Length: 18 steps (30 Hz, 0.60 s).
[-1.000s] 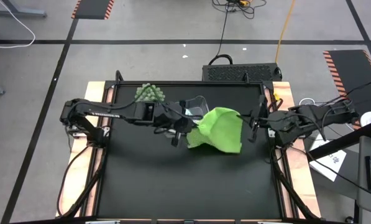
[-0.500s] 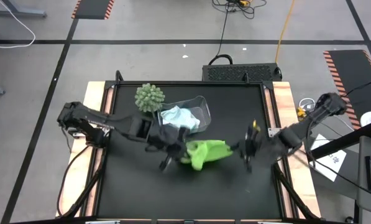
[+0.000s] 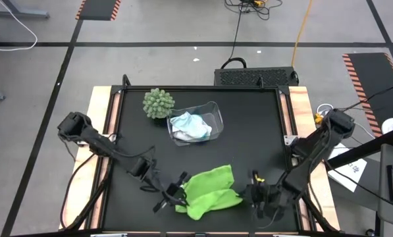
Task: Fold microfiber towels
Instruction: Fold the green towel
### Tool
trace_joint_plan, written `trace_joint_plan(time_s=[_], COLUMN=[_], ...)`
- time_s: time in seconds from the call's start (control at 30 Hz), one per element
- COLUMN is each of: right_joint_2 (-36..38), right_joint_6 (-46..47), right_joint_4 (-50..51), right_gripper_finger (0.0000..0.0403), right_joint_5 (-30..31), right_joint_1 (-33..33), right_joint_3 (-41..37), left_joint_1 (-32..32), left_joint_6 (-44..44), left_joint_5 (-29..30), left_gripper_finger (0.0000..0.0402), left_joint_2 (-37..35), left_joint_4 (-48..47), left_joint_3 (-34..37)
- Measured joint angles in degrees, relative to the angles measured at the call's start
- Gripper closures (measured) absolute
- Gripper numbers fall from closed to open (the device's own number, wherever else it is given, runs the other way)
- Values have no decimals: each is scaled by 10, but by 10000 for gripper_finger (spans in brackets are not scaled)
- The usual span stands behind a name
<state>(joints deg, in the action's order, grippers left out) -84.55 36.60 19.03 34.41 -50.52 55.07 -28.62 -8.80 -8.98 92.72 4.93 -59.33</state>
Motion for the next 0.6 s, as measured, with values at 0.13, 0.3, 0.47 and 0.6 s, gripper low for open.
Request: trace_joint_plan(time_s=[0.13, 0.3, 0.47, 0.6], right_joint_2=[-30, -37, -37, -37], right_joint_6=[19, 29, 29, 32], right_joint_4=[-32, -43, -46, -48], right_gripper_finger=[393, 391, 398, 393], right_joint_5=[0, 0, -1, -7], right_joint_1=[-3, -3, -6, -9], right_joint_3=[0, 0, -6, -7], left_joint_1=[-9, -18, -35, -40], left_joint_6=[-4, -12, -15, 15], left_joint_5=[-5, -18, -11, 64], left_gripper_finger=[355, 318, 257, 213], left_joint_2=[-1, -1, -1, -4], left_joint_4=[47, 57, 57, 16], left_joint_3=[17, 18, 18, 18])
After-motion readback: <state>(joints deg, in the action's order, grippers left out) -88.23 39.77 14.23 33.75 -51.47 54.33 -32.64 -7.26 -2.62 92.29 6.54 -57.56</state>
